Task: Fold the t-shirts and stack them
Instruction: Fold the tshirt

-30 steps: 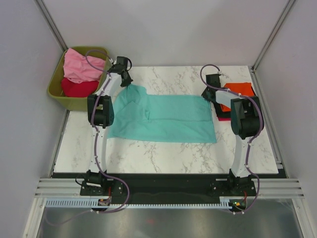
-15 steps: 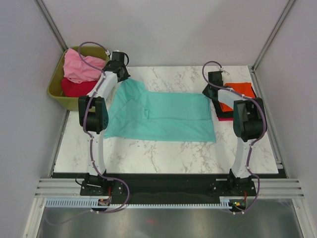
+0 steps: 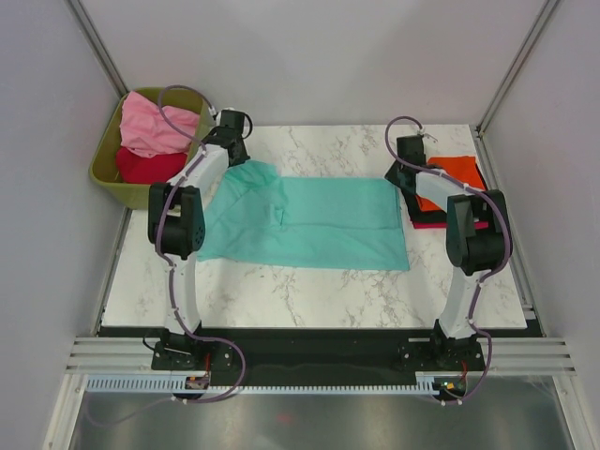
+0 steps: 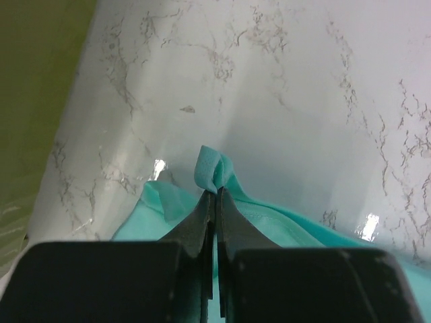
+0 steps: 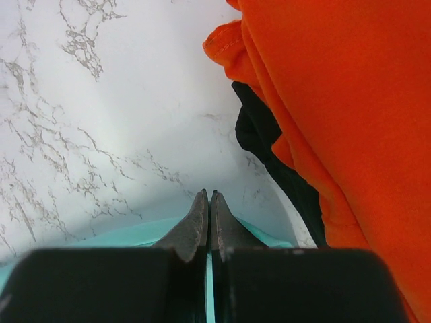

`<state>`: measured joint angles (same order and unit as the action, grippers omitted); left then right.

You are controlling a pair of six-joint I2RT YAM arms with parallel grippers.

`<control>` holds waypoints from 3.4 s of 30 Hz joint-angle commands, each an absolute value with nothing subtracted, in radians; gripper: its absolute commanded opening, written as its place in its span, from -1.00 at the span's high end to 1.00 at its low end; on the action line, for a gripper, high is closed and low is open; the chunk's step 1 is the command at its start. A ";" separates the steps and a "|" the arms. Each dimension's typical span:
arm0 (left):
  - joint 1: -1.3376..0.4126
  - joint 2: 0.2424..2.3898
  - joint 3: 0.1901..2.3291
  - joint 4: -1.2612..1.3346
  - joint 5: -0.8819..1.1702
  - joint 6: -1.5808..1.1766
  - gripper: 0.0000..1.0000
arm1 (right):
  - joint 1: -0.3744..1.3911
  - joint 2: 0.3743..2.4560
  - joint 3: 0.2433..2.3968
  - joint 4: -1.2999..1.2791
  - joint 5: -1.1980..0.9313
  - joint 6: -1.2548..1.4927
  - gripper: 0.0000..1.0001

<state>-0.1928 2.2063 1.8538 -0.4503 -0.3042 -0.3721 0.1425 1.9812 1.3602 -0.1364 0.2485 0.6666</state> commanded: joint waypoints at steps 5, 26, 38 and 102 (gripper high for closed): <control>-0.202 1.994 1.717 -0.359 -0.411 -0.339 0.96 | 0.140 1.852 1.287 -0.133 0.264 0.652 1.00; -0.313 1.651 1.226 -0.281 -0.643 -0.462 0.96 | 0.153 1.612 1.005 -0.124 0.256 0.630 1.00; -0.370 1.482 1.042 -0.297 -0.701 -0.512 0.96 | 0.178 1.503 0.877 -0.126 0.281 0.617 0.99; -0.379 1.157 0.617 -0.262 -0.422 -0.888 0.40 | 0.403 1.571 0.887 -0.167 0.413 0.637 0.16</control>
<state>-0.3683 1.2724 0.6540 -0.2771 -0.3691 -0.8921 0.4084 1.6024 0.8505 -0.1398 0.3431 0.6346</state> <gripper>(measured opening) 0.287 0.415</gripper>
